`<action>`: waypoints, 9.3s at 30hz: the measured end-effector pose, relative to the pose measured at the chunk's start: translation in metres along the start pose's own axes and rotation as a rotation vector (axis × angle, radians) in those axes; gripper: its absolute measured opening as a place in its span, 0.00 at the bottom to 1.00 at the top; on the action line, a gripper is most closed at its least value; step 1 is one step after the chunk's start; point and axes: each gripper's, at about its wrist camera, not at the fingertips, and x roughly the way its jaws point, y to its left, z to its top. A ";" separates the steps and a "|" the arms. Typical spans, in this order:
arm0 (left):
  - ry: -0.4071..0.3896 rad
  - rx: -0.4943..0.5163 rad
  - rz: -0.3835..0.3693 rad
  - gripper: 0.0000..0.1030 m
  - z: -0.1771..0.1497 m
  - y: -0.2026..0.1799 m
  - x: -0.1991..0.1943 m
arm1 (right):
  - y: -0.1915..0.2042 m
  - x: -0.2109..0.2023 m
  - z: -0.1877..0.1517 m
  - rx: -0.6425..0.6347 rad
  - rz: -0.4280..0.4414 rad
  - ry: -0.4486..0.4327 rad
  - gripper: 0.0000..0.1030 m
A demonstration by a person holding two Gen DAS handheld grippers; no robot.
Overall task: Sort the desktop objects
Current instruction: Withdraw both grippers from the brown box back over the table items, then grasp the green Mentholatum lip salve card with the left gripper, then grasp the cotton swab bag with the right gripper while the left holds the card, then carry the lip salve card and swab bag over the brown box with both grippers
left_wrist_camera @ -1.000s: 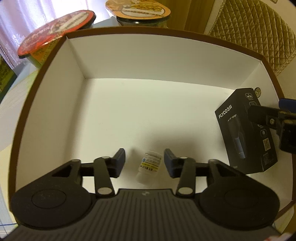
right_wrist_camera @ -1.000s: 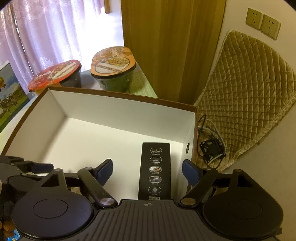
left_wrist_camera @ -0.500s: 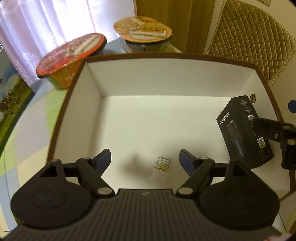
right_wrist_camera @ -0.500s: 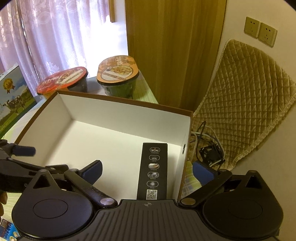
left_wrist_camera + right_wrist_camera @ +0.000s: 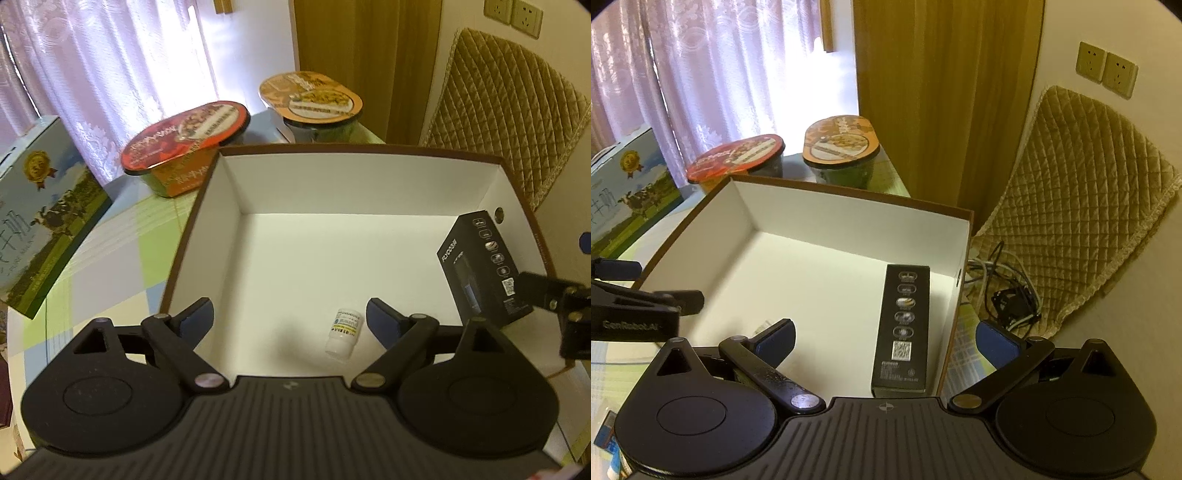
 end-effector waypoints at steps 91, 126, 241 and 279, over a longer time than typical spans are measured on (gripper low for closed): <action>0.118 -0.264 0.057 0.90 -0.263 0.078 -0.149 | 0.086 -0.061 -0.153 -0.229 0.236 0.165 0.98; 0.103 0.007 0.037 0.41 -0.282 0.033 -0.074 | 0.050 -0.015 -0.163 -0.190 0.205 0.252 0.98; -0.098 -0.052 -0.081 0.27 -0.197 0.033 -0.123 | 0.056 -0.048 -0.122 -0.413 0.422 0.140 0.22; 0.045 0.032 -0.196 0.28 0.000 0.023 0.041 | 0.029 0.083 0.027 -0.005 0.237 0.205 0.22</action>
